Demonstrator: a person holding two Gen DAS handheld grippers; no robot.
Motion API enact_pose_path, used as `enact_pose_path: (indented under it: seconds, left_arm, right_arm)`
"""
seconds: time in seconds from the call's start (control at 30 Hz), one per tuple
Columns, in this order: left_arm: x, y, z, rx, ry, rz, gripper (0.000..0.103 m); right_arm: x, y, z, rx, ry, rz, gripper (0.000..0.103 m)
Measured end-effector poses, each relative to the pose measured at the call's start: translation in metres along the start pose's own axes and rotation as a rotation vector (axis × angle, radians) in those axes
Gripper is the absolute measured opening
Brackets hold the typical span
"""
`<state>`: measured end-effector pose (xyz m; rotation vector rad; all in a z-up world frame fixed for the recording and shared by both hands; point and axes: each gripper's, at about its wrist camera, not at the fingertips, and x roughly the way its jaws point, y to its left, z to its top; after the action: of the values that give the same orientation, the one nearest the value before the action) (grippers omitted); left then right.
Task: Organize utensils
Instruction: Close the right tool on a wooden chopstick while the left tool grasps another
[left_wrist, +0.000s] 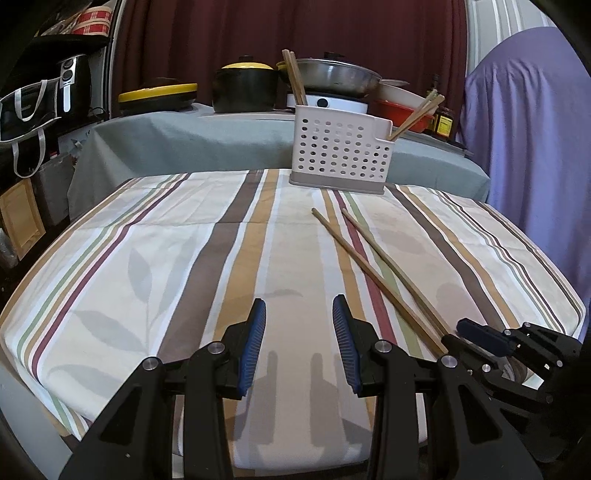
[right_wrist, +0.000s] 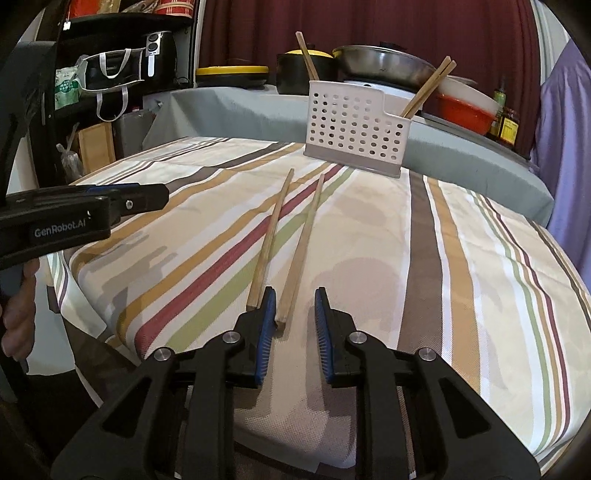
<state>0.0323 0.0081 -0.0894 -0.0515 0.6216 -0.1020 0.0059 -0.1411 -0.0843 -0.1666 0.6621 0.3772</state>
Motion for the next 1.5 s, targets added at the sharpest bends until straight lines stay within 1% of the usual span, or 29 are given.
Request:
enact_pose_path:
  seconds: [0.03,0.13,0.37,0.53,0.67,0.8,0.97,1.13,1.2,1.3,1.5]
  left_arm:
    - [0.0,-0.001,0.0,0.002,0.0,-0.001,0.038]
    - [0.0,-0.004,0.0,0.007,0.001,-0.005,0.038]
    - [0.003,-0.013,0.002,0.017,0.009,-0.027,0.038]
    - [0.003,-0.032,0.003,0.047,0.006,-0.063,0.038]
    - [0.005,-0.049,0.0,0.076,0.007,-0.097,0.038]
    - [0.009,-0.064,-0.003,0.098,0.025,-0.123,0.038]
    - [0.017,-0.078,-0.011,0.113,0.066,-0.142,0.038]
    - [0.025,-0.087,-0.017,0.14,0.111,-0.136,0.038]
    - [0.025,-0.089,-0.019,0.143,0.112,-0.126,0.038]
    - [0.022,-0.085,-0.019,0.129,0.117,-0.109,0.038]
    - [0.016,-0.068,-0.019,0.081,0.118,-0.038,0.038]
  right_arm:
    - [0.0,0.0,0.0,0.0,0.002,0.002,0.011]
    - [0.0,0.0,0.0,0.003,0.006,0.008,0.009]
    - [-0.004,-0.006,0.001,0.019,-0.01,-0.005,0.006]
    - [-0.013,-0.016,0.003,0.033,-0.043,-0.039,0.006]
    - [-0.021,-0.031,0.002,0.067,-0.062,-0.069,0.006]
    - [-0.028,-0.044,-0.001,0.096,-0.08,-0.09,0.006]
    - [-0.031,-0.055,-0.004,0.127,-0.097,-0.089,0.006]
    - [-0.032,-0.058,-0.006,0.141,-0.108,-0.076,0.006]
    - [-0.033,-0.059,-0.007,0.146,-0.112,-0.071,0.006]
    - [-0.033,-0.06,-0.007,0.155,-0.118,-0.064,0.006]
    - [-0.034,-0.061,-0.007,0.161,-0.126,-0.057,0.006]
